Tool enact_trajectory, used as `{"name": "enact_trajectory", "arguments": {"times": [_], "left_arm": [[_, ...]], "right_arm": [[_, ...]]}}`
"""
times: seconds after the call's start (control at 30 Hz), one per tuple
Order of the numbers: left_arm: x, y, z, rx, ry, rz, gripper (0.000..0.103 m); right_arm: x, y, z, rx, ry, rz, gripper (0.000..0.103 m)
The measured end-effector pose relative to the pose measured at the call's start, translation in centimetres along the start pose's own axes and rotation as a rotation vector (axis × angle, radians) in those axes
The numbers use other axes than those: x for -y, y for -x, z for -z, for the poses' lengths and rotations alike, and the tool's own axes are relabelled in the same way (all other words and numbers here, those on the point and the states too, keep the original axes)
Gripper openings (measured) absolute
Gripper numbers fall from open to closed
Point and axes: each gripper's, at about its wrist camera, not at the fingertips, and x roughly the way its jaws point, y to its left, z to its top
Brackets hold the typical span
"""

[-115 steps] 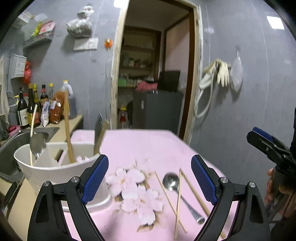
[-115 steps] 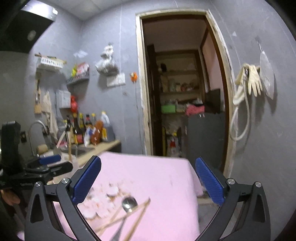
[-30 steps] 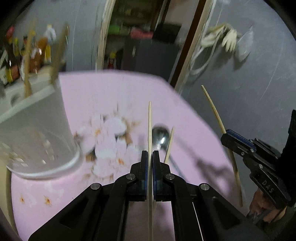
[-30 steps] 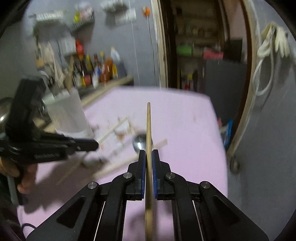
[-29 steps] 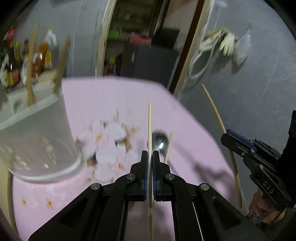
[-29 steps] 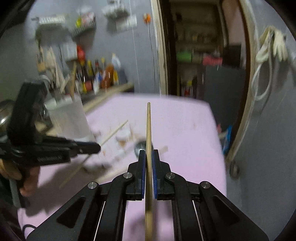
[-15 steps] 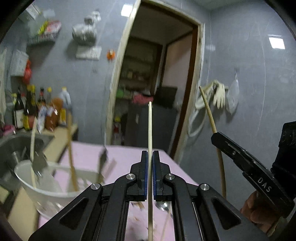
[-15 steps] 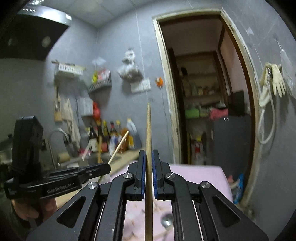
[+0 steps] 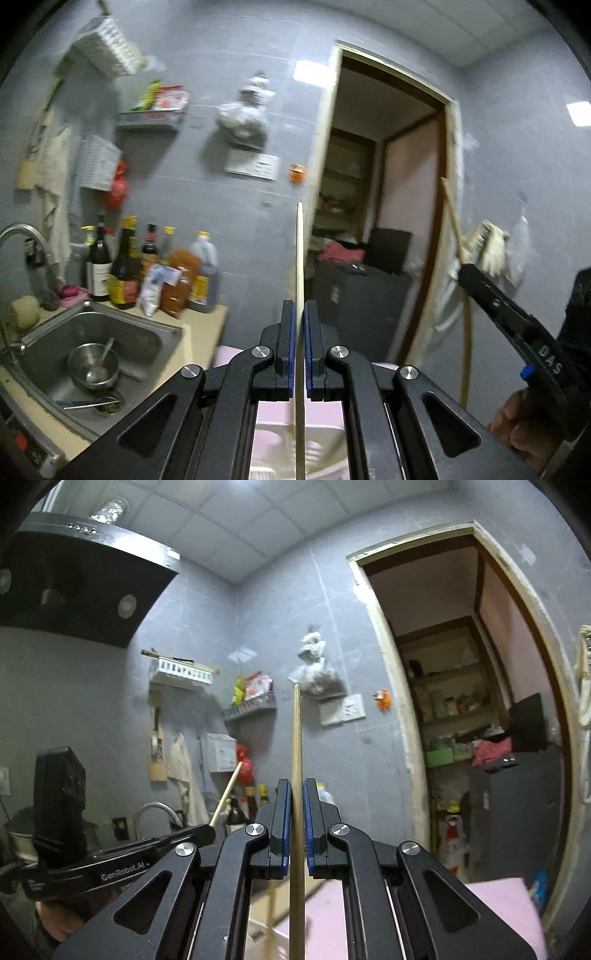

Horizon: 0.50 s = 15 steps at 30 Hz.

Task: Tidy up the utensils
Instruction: 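Lift both chopsticks and carry them over the white utensil holder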

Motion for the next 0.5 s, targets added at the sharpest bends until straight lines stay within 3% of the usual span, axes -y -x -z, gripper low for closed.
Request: {"name": "enact_trajectory", "arguments": {"times": [0.23, 0.5], "left_arm": [[-5.9, -1.2, 0.4, 0.07, 0.13, -0.076, 0.002], [-8.4, -2.7, 2.9, 0.083, 0.185, -0.167, 0.002]], "right_arm": [[-1.1, -2.9, 1.2, 0.069, -0.056, -0.041, 0.004], [-1.6, -5.2, 3.6, 0.097, -0.06, 0.023, 0.004]]}}
